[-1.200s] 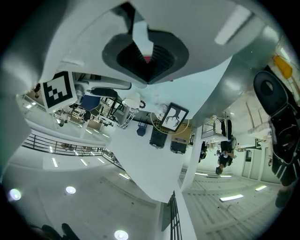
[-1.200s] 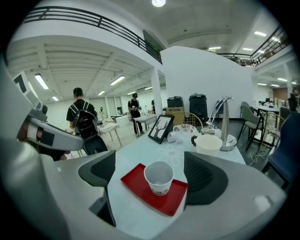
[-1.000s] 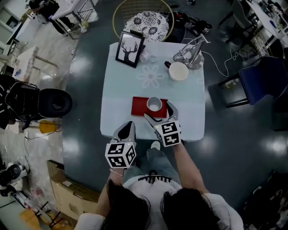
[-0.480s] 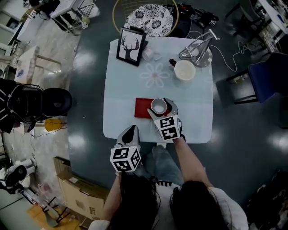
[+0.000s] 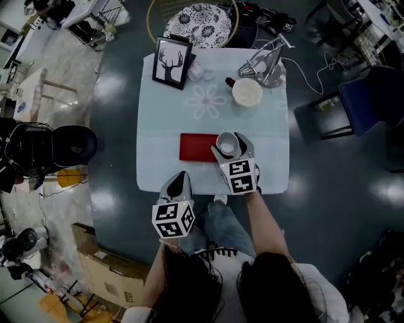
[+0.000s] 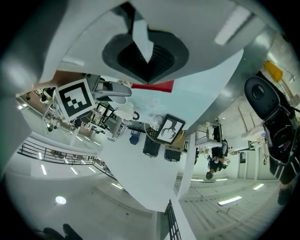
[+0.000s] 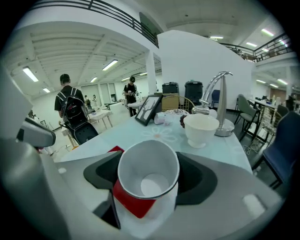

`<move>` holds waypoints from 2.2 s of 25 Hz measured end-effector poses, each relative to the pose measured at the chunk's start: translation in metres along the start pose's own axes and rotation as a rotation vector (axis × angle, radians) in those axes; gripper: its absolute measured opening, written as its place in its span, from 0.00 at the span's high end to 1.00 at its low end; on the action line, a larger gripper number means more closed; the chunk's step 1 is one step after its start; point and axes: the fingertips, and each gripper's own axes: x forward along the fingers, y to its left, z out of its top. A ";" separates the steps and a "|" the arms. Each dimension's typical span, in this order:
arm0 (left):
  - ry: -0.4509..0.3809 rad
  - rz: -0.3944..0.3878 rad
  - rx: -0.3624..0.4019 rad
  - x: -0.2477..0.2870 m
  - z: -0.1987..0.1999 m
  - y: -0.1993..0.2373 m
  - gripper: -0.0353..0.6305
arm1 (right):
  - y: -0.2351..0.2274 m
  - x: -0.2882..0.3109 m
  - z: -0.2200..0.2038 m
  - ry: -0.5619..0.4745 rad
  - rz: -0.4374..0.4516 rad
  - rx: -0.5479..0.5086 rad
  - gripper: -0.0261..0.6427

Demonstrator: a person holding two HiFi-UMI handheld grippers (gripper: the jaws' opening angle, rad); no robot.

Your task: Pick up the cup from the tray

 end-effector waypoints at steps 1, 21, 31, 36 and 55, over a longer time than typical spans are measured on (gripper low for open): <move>0.001 -0.008 0.013 0.000 -0.001 -0.005 0.94 | -0.009 -0.006 -0.004 0.004 -0.019 0.009 0.41; 0.046 -0.106 0.085 0.013 -0.008 -0.044 0.94 | -0.110 -0.065 -0.070 0.011 -0.225 0.195 0.39; 0.034 -0.117 0.112 0.008 -0.005 -0.048 0.94 | -0.106 -0.074 -0.046 -0.064 -0.215 0.194 0.25; -0.026 -0.153 0.113 0.007 0.015 -0.063 0.95 | -0.098 -0.099 -0.013 -0.145 -0.217 0.160 0.23; -0.252 -0.264 0.187 -0.045 0.073 -0.101 0.94 | -0.012 -0.188 0.062 -0.314 -0.135 0.083 0.44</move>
